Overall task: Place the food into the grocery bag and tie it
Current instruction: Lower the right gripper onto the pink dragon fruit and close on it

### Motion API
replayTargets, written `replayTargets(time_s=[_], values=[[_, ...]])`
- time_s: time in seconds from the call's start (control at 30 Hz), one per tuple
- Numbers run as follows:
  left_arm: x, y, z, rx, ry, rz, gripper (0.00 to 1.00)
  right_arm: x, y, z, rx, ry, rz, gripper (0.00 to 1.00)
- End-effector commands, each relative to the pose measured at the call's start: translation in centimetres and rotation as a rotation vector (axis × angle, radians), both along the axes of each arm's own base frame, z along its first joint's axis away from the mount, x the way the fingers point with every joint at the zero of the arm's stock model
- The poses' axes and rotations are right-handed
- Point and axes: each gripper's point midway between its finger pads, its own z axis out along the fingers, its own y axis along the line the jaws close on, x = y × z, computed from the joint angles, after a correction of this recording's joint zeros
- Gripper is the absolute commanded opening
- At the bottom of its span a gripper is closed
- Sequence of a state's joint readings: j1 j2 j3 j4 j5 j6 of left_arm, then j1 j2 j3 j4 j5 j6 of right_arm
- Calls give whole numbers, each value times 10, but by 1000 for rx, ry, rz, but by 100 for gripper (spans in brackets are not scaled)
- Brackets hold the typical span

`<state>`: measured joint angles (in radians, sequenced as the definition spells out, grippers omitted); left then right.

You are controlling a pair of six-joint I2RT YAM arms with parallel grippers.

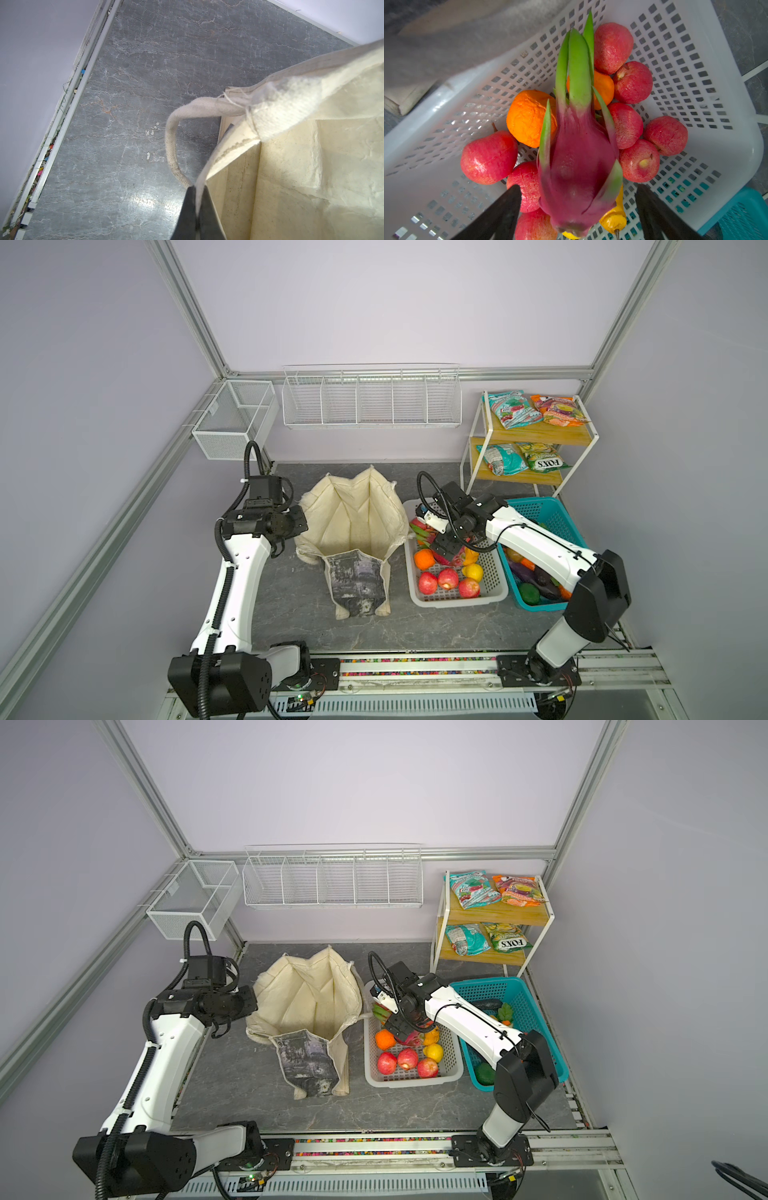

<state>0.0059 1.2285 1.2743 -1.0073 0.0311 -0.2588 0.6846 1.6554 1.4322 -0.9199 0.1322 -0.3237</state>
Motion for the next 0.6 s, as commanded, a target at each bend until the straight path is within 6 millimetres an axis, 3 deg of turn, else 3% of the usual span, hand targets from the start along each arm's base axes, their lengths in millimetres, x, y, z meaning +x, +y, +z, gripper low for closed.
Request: replayTargets(time_s=[0.0, 0.23, 0.37, 0.57], values=[[-4, 1, 1, 4, 1, -9, 0, -11, -9, 10, 21, 13, 28, 88], [-5, 0, 2, 2, -2, -8, 0, -28, -24, 8, 122, 26, 56, 88], [-5, 0, 2, -3, -1, -8, 0, -35, -17, 6, 193, 22, 137, 88], [-7, 0, 3, -3, -3, -9, 0, -27, -18, -9, 225, 24, 166, 88]])
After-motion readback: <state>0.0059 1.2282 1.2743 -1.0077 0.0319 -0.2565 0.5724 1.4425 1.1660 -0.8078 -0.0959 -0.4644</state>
